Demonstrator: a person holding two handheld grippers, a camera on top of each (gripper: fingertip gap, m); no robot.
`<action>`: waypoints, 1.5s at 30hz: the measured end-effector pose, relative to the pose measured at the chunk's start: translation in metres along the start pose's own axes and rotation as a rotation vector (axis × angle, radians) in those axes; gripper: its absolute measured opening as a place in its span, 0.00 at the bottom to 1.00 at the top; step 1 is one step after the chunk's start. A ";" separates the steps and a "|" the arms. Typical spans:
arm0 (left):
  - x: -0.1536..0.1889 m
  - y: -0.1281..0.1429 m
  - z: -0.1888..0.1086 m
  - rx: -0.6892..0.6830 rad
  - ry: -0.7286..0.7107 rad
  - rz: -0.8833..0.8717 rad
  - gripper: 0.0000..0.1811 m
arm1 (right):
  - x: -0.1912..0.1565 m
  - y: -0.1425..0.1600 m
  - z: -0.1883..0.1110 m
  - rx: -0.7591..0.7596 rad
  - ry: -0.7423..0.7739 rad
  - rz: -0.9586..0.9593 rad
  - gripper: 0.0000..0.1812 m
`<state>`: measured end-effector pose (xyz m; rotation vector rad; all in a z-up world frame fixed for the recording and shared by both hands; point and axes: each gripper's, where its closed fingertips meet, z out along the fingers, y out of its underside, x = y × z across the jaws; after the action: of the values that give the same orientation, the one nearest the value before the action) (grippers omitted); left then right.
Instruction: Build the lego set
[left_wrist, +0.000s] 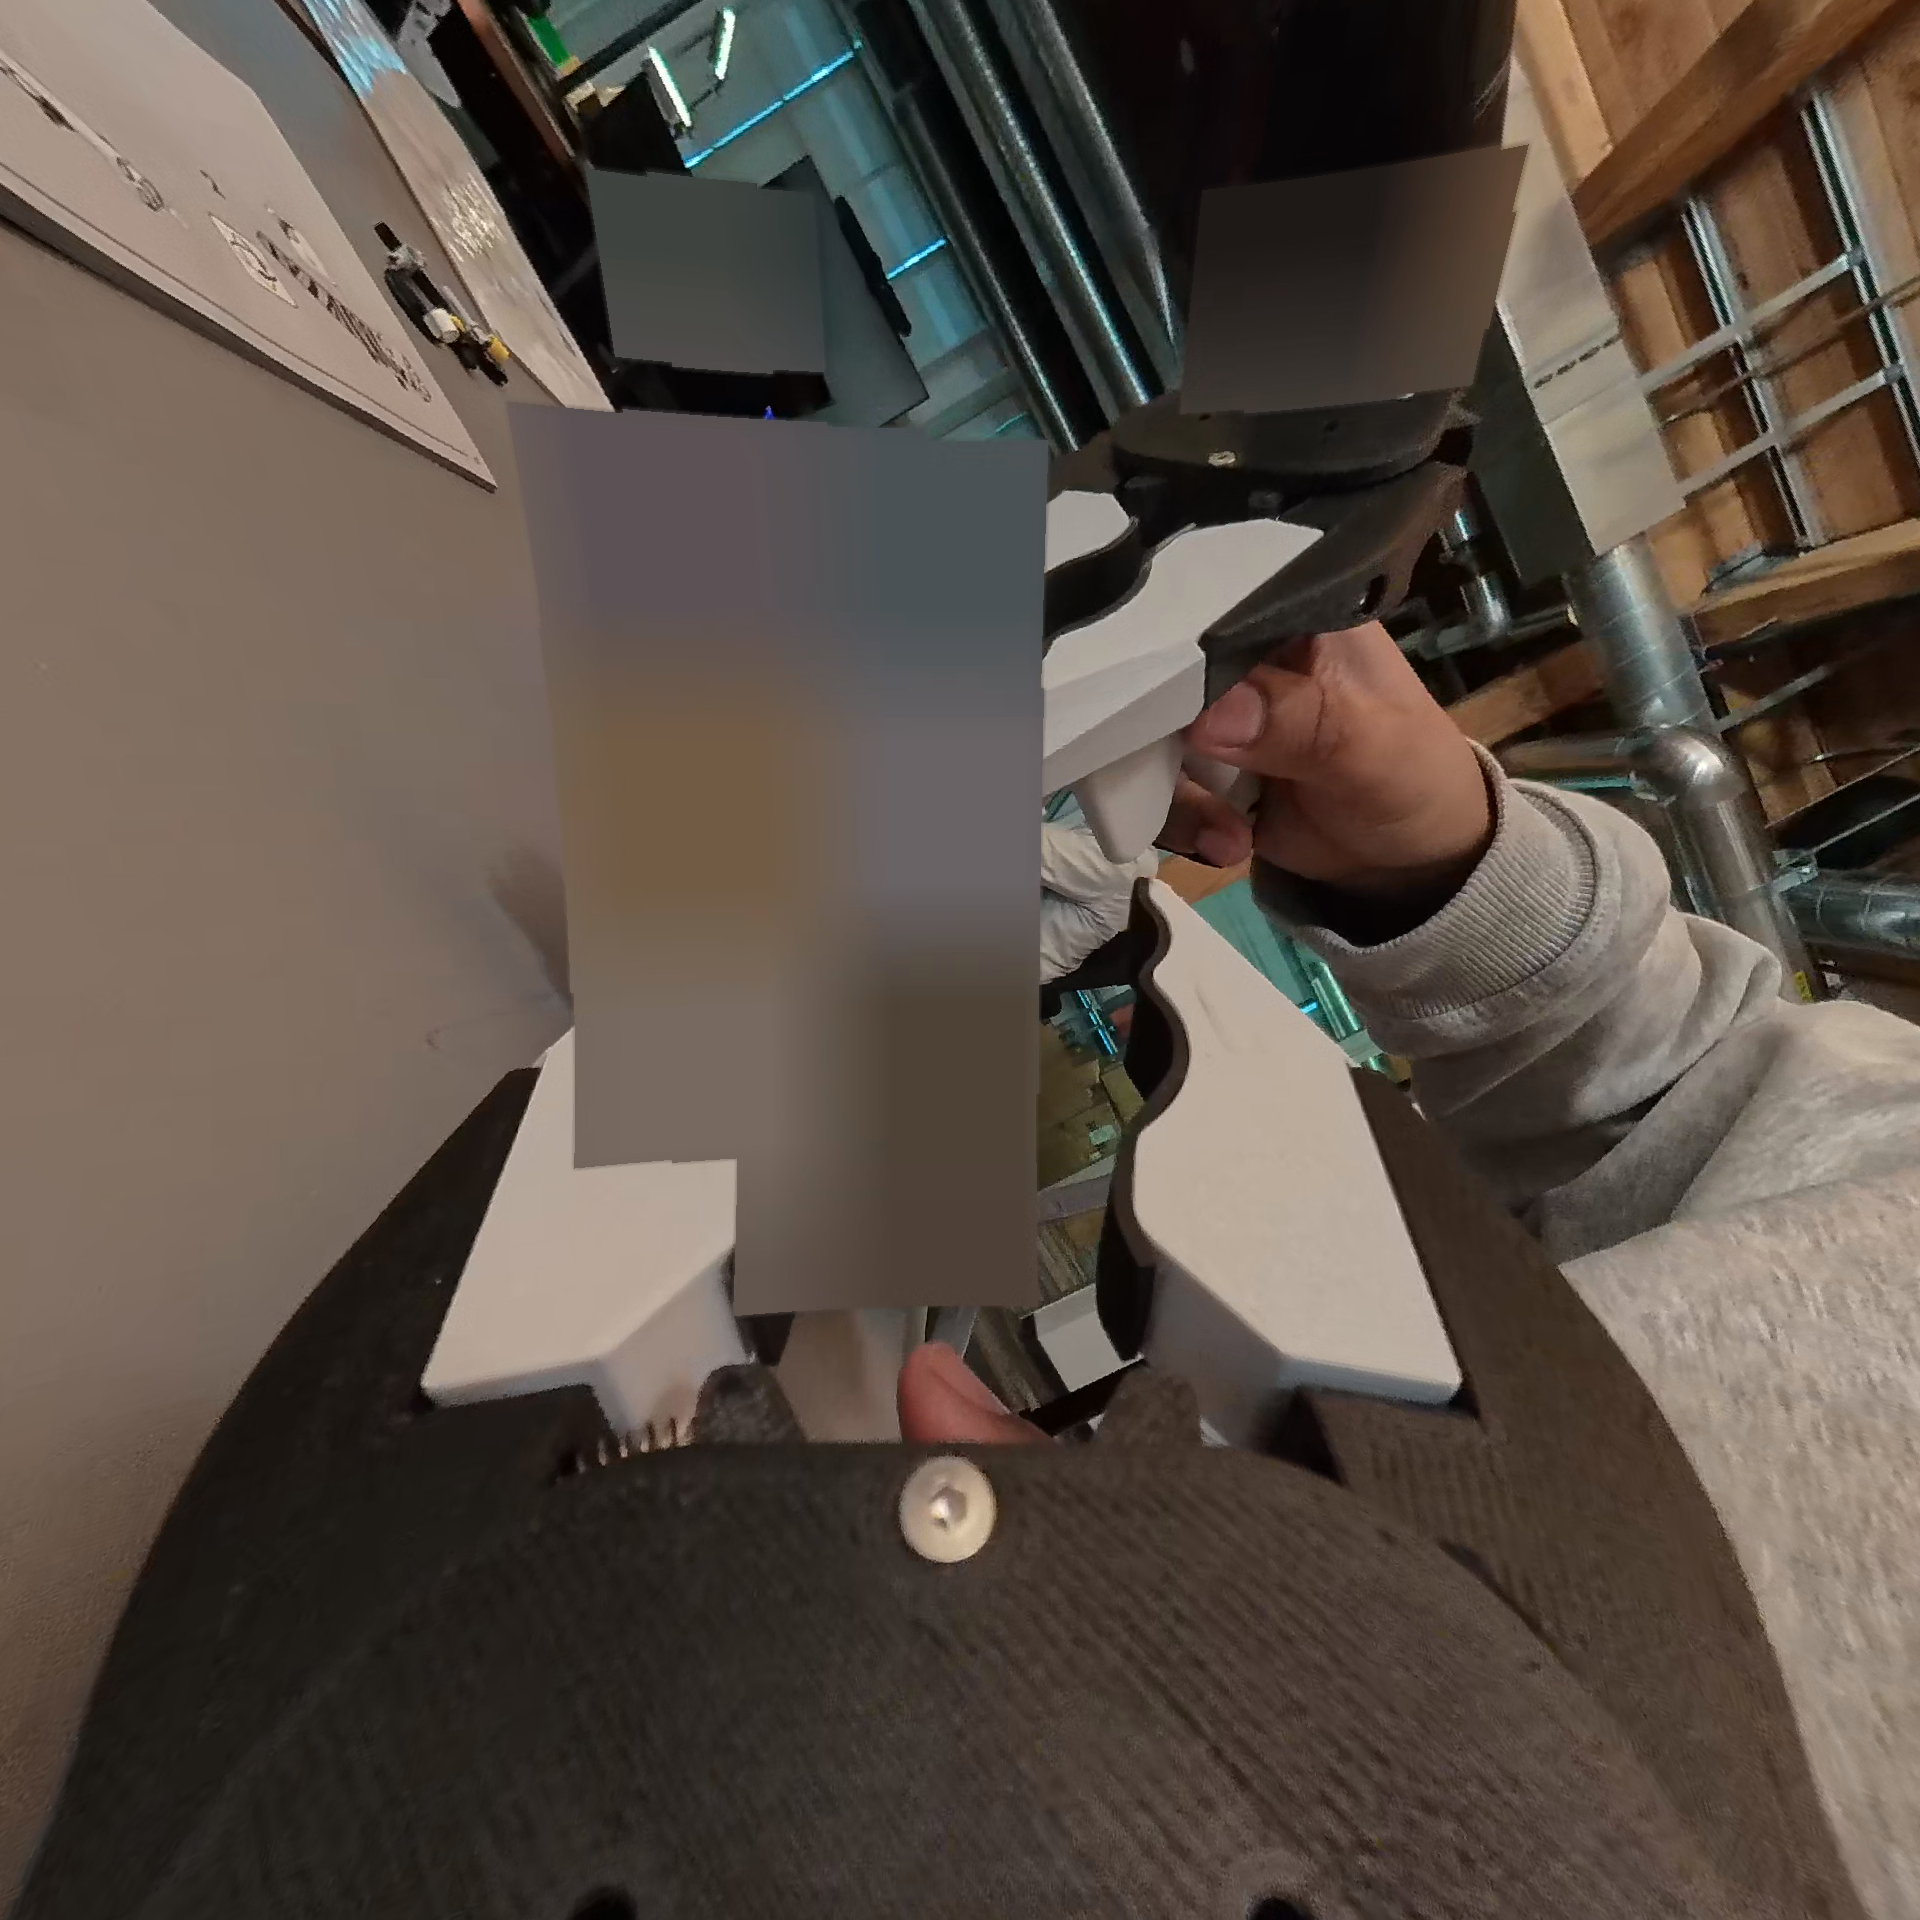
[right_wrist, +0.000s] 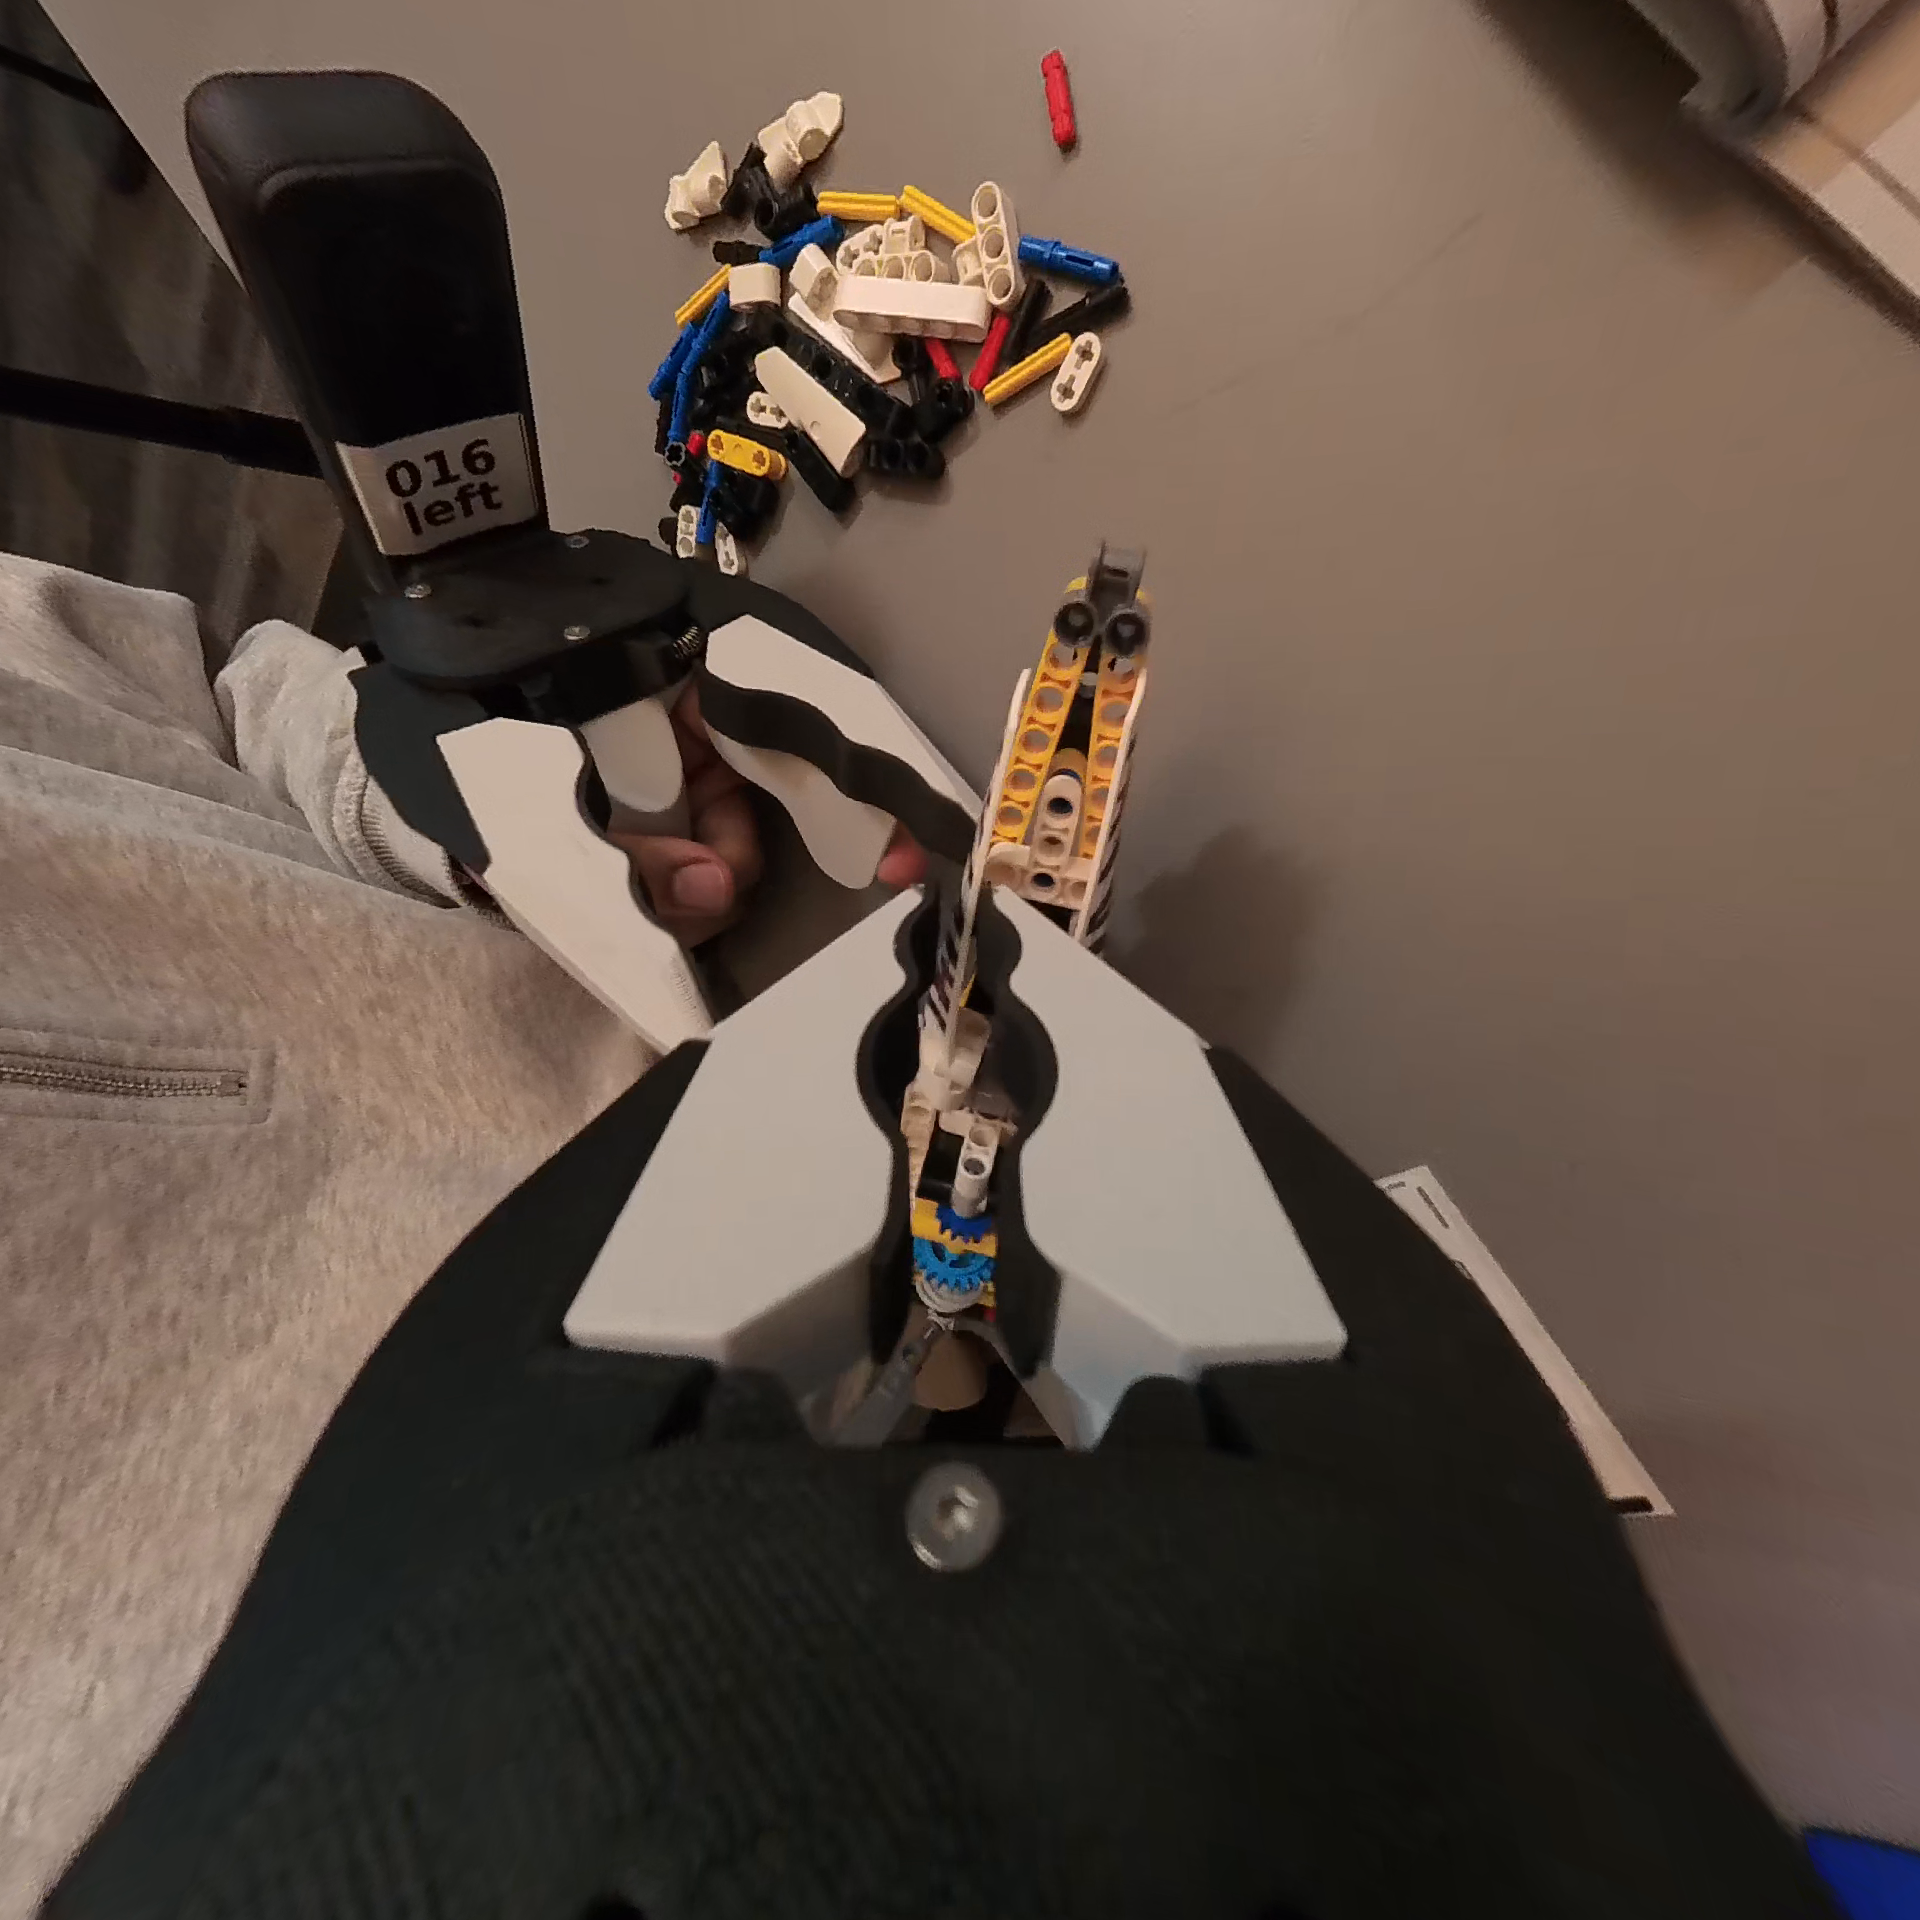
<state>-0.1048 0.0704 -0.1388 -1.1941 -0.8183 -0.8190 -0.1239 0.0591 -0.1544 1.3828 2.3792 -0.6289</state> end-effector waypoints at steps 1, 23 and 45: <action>0.000 0.000 0.000 -0.001 -0.001 0.002 0.37 | 0.000 0.001 0.000 0.000 0.005 -0.005 0.02; -0.001 0.007 0.003 -0.029 -0.038 0.054 0.39 | 0.000 0.008 0.005 0.002 0.027 -0.034 0.00; -0.002 0.005 0.003 -0.025 -0.035 0.032 0.42 | 0.002 0.002 0.007 0.029 0.058 -0.067 0.05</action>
<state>-0.1017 0.0740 -0.1425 -1.2435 -0.8174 -0.7858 -0.1228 0.0575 -0.1615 1.3555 2.4810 -0.6522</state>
